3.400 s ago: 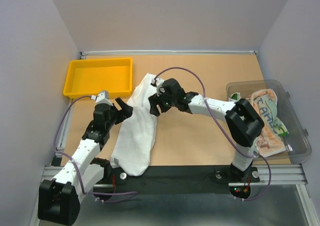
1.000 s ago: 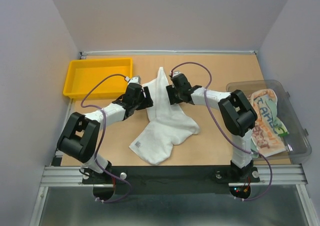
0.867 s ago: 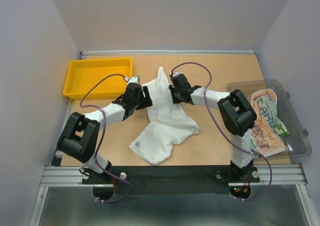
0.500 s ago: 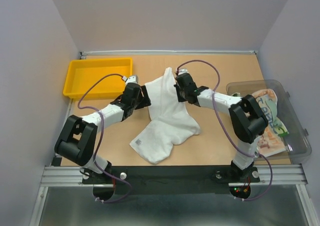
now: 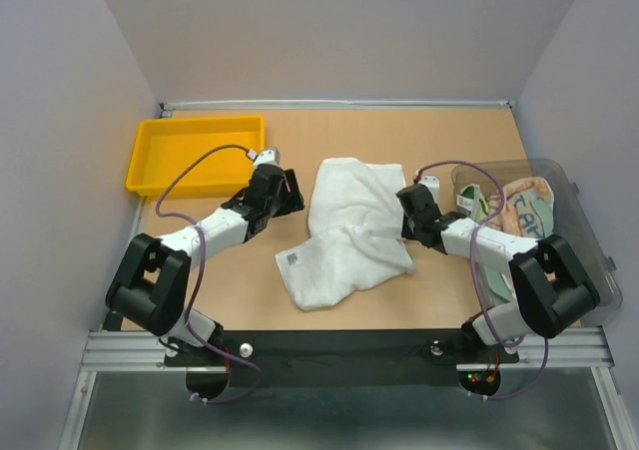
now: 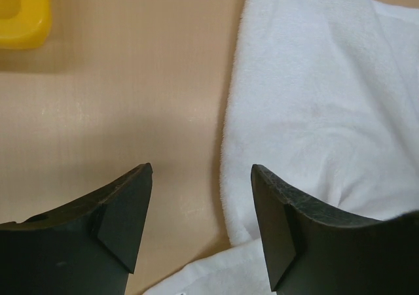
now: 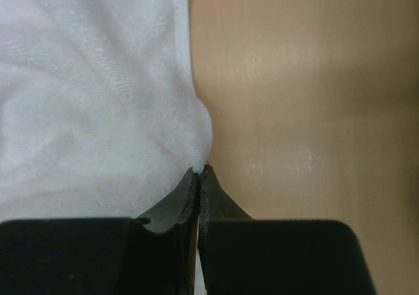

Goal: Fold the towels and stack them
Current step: Flatten out the crumpled towel

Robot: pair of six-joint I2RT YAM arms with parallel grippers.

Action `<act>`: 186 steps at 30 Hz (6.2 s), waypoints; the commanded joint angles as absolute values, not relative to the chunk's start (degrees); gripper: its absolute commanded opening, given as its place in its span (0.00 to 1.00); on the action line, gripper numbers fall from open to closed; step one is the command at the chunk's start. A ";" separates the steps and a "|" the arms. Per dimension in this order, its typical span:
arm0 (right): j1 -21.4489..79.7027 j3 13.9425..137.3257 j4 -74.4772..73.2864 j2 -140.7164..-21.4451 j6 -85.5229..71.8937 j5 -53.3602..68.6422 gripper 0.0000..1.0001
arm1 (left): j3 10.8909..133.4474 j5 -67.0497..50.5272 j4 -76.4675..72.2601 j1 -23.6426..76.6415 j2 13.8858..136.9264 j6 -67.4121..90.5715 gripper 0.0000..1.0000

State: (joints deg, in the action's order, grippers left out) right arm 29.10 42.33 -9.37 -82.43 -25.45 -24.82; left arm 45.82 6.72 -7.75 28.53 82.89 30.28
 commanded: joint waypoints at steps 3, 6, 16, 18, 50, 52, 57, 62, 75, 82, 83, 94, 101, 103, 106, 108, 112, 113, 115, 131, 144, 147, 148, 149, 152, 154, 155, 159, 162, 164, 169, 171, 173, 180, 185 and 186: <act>24.45 39.55 -10.90 -79.11 -31.64 -24.53 0.02 | 52.46 7.21 -7.82 29.62 88.32 29.01 0.72; 23.73 40.95 -10.99 -78.92 -29.80 -23.38 0.02 | 55.19 6.51 -7.65 30.67 92.54 29.00 0.73; 23.82 42.72 -10.64 -80.77 -28.74 -19.87 0.02 | 63.72 5.36 -7.38 34.01 105.46 29.27 0.63; 23.82 42.54 -10.46 -80.77 -28.74 -19.34 0.02 | 65.03 5.71 -7.38 34.54 106.61 29.09 0.58; 23.82 38.93 -10.81 -67.67 -25.23 -8.01 0.21 | 55.84 18.39 7.84 51.01 78.43 32.87 0.82; 23.82 40.69 -10.90 -68.46 -24.17 -8.08 0.21 | 54.32 16.01 5.90 46.78 76.91 32.00 0.82; 23.56 48.24 -10.99 -73.29 -19.08 -10.89 0.32 | 57.21 9.85 2.82 36.84 80.23 28.13 0.80; 22.24 55.62 -11.07 -79.88 -15.38 -12.13 0.38 | 65.03 6.60 2.29 33.75 91.90 25.05 0.78; 21.36 69.08 -10.81 -99.05 -11.51 -5.89 0.42 | 76.64 3.60 2.11 33.13 108.45 24.96 0.52; 20.66 67.06 -8.62 -102.74 -14.49 -5.27 0.42 | 78.31 3.25 2.46 33.75 110.57 25.23 0.26; 19.96 66.02 -7.83 -102.92 -15.02 -5.36 0.41 | 79.70 4.47 3.16 33.84 110.74 24.27 0.14; 11.17 53.28 -2.38 -94.58 -27.24 -10.55 0.37 | 100.03 35.32 20.92 48.94 117.33 10.46 0.14; 11.07 52.29 1.49 -90.97 -23.47 -7.04 0.44 | 85.63 25.68 10.48 49.04 108.31 13.36 0.62; 11.07 54.13 1.58 -91.93 -21.11 -5.02 0.44 | 79.47 20.41 3.54 48.87 101.18 13.45 0.70; 11.07 57.91 1.49 -94.82 -15.75 -0.37 0.44 | 75.07 15.39 0.27 47.20 94.76 15.55 0.76; 11.07 60.02 1.49 -96.58 -10.91 3.67 0.47 | 73.22 13.46 0.26 44.48 91.78 16.96 0.76; 11.07 65.38 1.41 -102.03 -5.72 6.15 0.53 | 66.73 6.61 -1.13 38.42 87.81 20.21 0.82; 10.99 67.22 1.41 -104.13 -4.41 5.98 0.54 | 65.84 6.16 -1.23 37.63 87.19 20.04 0.82; 11.07 69.42 1.06 -106.16 -3.17 6.15 0.57 | 63.90 4.84 -1.41 36.04 85.96 18.90 0.85; 11.16 84.10 -5.53 -120.93 4.66 8.78 0.58 | 71.71 0.26 -0.88 35.16 96.40 11.87 0.85; 11.43 78.66 -9.49 -118.22 2.46 3.25 0.01 | 80.42 -10.02 -0.09 37.44 110.56 11.42 0.85; 11.43 78.22 -9.49 -117.77 1.23 4.30 0.01 | 75.70 -7.04 -1.13 39.46 109.96 14.13 0.85; 11.43 78.22 -9.41 -117.77 0.97 4.48 0.01 | 74.02 -6.16 -1.84 40.07 109.43 15.28 0.84; 11.43 78.14 -9.32 -117.69 0.53 5.00 0.01 | 72.26 -5.28 -2.72 40.60 108.81 16.34 0.82; 11.43 78.05 -8.79 -117.60 0.18 6.15 0.01 | 65.58 -0.54 -5.62 43.85 106.53 20.73 0.80; 11.43 78.05 -8.79 -117.68 0.26 6.85 0.01 | 61.55 4.63 -6.76 46.48 105.56 23.89 0.79; 11.43 77.87 -8.62 -117.77 -1.30 7.20 0.01 | 60.48 5.62 -7.12 47.28 105.30 25.04 0.79; 11.43 76.99 -8.26 -117.42 -1.67 7.38 0.01 | 57.57 8.51 -7.56 51.93 101.70 26.72 0.77; 11.43 76.29 -8.00 -116.55 -1.58 6.86 0.01 | 55.81 13.35 -7.12 54.05 95.83 27.50 0.77; 11.43 76.20 -7.91 -116.28 -1.50 6.59 0.01 | 55.20 14.50 -6.86 53.01 93.09 27.86 0.76; 11.43 75.76 -7.74 -115.31 -1.41 6.94 0.01 | 61.32 4.97 -6.24 47.38 90.96 23.48 0.76; 11.43 75.41 -7.82 -114.61 -1.49 7.38 0.01 | 65.89 -2.41 -4.84 44.48 93.68 21.46 0.76; 11.43 75.15 -7.73 -114.43 -1.49 7.73 0.01 | 68.98 -5.17 -2.48 42.81 97.18 20.05 0.77; 11.43 74.09 -7.65 -113.91 -1.85 8.61 0.01 | 80.94 -10.54 4.47 42.01 108.52 14.77 0.76; 11.43 73.65 -7.47 -113.73 -2.02 9.49 0.01 | 83.23 -8.27 7.47 41.92 112.15 15.47 0.76; 11.43 73.65 -7.38 -113.73 -2.02 9.67 0.01 | 83.06 -7.48 7.38 41.92 112.41 15.73 0.76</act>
